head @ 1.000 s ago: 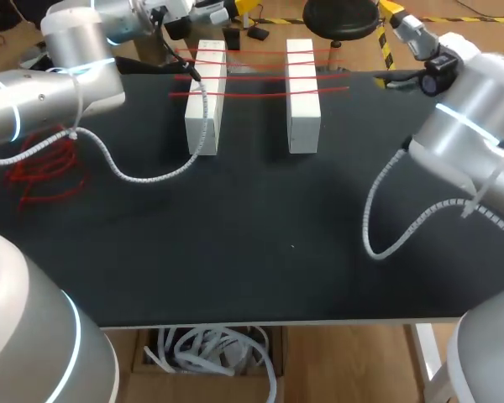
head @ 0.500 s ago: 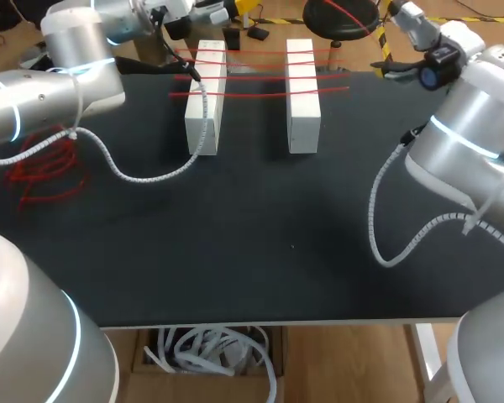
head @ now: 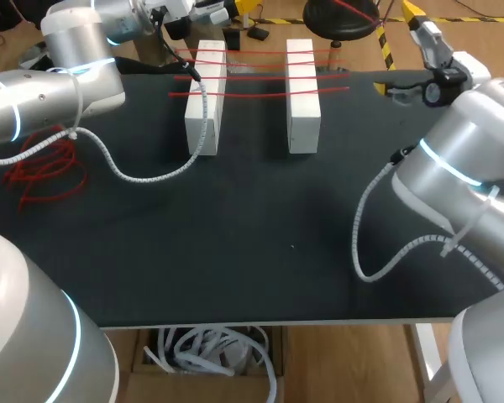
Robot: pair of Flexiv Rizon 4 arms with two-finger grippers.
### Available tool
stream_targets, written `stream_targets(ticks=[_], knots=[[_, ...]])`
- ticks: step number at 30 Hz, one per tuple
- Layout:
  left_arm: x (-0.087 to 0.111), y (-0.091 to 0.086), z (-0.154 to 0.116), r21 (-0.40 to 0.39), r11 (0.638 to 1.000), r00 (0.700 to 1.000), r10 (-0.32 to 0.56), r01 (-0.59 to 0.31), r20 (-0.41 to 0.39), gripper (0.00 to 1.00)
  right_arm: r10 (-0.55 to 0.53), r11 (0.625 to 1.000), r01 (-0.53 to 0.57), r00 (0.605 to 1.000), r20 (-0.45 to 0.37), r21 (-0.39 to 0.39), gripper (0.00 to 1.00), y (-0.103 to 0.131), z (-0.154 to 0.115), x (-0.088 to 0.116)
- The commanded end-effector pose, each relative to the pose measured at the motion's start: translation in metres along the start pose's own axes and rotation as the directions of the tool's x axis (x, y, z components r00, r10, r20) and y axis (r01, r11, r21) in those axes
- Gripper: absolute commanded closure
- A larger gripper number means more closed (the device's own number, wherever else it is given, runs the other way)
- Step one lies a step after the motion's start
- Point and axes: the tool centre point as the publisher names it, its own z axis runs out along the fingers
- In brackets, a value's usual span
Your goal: Grab the tape and strap the tape.
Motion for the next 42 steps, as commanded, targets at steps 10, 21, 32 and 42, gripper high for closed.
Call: stream_targets(ticks=[10, 21, 32, 42], knots=[[-0.001, 0.001, 0.000, 0.002, 1.000, 1.000, 0.001, -0.001, -0.002, 1.00, -0.079, 0.993, 0.074, 0.996, -0.049, -0.096, 0.00, 0.021, -0.005, 0.002], [-0.001, 0.001, 0.000, 0.002, 1.000, 1.000, 0.001, -0.001, -0.002, 1.00, -0.046, 0.988, 0.029, 0.993, -0.105, -0.154, 0.00, 0.036, 0.007, 0.004], [-0.001, 0.001, 0.000, 0.002, 1.000, 1.000, 0.001, -0.001, -0.002, 1.00, -0.111, 0.982, 0.091, 0.987, -0.120, -0.163, 0.50, 0.042, 0.021, 0.013], [-0.001, 0.001, 0.000, 0.002, 1.000, 1.000, 0.001, -0.001, -0.002, 1.00, -0.139, 0.980, 0.122, 0.985, -0.103, -0.156, 0.53, 0.040, 0.024, 0.013]])
